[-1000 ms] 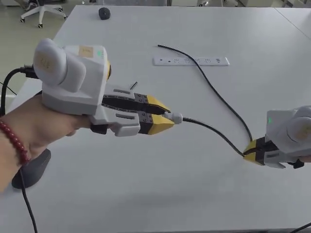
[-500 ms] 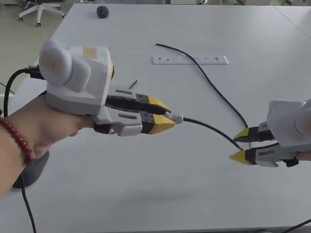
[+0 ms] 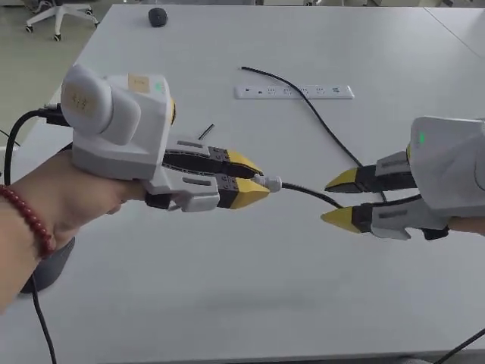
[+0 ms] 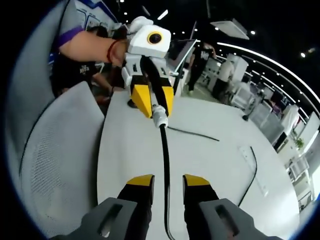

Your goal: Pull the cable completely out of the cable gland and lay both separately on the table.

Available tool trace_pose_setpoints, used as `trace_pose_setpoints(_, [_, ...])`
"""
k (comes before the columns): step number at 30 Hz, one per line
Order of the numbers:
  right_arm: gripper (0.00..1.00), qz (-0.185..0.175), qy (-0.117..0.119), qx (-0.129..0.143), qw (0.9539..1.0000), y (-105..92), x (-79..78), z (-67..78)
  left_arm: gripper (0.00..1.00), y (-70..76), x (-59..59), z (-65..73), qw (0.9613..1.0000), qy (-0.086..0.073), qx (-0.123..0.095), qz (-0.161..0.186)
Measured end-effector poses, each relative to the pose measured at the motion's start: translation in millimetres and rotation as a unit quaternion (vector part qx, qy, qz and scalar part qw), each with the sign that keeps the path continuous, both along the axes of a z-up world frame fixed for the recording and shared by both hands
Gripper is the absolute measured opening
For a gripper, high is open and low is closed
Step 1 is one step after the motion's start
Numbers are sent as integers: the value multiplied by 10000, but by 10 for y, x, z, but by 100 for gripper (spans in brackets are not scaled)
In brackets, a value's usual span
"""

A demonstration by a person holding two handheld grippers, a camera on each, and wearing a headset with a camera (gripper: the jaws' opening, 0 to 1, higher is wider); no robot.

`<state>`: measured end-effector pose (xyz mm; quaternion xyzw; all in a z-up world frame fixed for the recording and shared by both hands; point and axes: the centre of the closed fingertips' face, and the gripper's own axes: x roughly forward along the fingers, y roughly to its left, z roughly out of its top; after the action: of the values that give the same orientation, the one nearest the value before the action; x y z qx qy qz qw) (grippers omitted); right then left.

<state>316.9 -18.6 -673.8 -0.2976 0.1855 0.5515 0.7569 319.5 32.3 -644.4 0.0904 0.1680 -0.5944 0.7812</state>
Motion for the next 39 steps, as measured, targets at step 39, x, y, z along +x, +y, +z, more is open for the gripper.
trace_pose_setpoints(39, [0, 742, -472, -208, 9959, 430, -93, 218, 16, -37, -41, -10, 10000, -4, -36, -63])
